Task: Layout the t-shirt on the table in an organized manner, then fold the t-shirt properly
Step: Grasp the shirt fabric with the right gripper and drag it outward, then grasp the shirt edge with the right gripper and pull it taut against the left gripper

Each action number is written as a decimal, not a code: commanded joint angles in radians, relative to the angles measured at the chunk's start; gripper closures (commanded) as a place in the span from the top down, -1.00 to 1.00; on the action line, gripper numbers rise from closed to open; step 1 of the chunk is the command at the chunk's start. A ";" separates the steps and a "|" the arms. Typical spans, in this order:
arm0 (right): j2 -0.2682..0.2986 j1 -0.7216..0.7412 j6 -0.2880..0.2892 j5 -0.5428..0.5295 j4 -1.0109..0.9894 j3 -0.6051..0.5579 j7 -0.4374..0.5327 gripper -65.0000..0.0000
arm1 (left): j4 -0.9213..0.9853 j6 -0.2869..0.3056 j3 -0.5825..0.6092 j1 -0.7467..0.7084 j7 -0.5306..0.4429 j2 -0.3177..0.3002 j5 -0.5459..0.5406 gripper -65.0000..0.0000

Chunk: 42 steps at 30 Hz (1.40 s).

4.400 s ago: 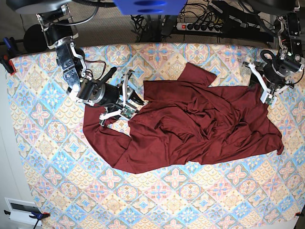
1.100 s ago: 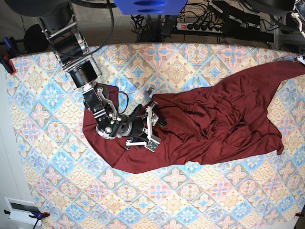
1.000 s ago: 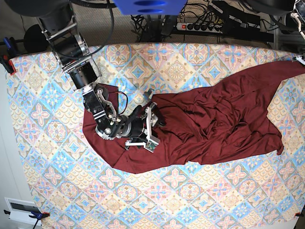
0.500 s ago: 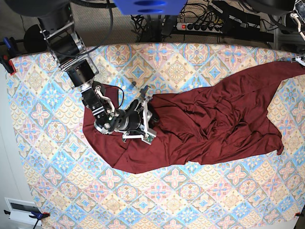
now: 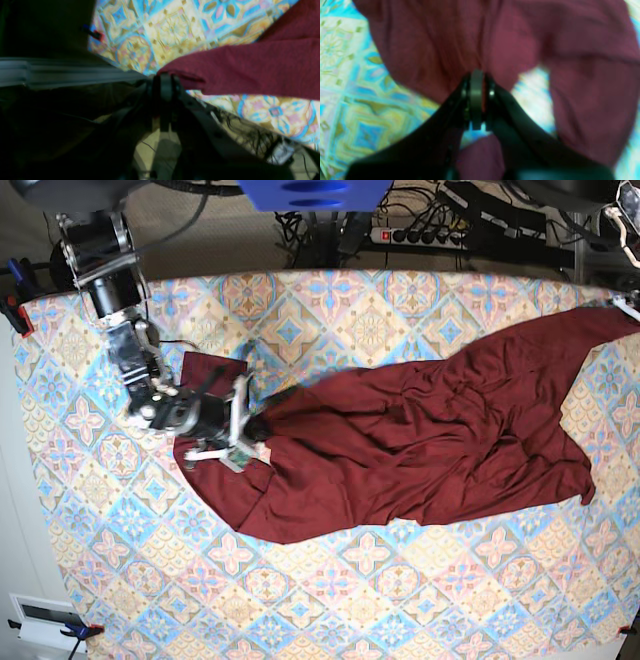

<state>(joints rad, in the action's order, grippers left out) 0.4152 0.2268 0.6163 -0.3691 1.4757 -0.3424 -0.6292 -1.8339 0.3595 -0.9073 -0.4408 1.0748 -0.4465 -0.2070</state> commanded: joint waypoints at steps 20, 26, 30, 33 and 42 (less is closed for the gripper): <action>0.147 -0.114 -0.002 0.000 0.033 0.561 -0.090 -0.98 | -0.016 -0.003 0.366 -0.019 -0.014 -0.019 0.005 -1.00; 0.141 -0.175 -0.002 0.000 0.197 0.555 -0.091 -0.60 | -0.016 -0.003 0.428 -0.022 -0.014 -0.019 0.005 -1.00; 0.139 -0.182 -0.002 -0.001 0.265 0.441 -0.091 -0.45 | -0.017 -0.003 0.434 -0.042 -0.014 -0.019 0.005 -1.00; 0.138 -0.160 -0.002 -0.001 0.257 0.363 -0.088 -0.43 | -0.019 -0.003 0.432 -0.045 -0.014 -0.021 0.005 -1.00; 0.018 0.015 -0.003 0.002 0.085 0.184 -0.087 -0.39 | -0.019 -0.003 0.428 -0.071 -0.014 -0.025 0.005 -1.00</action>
<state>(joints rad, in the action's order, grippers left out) 0.4110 0.2153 0.6216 -0.3630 1.5452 -0.1749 -0.7345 -1.8362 0.3595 -0.4709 -0.5106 1.0687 -0.4549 -0.2043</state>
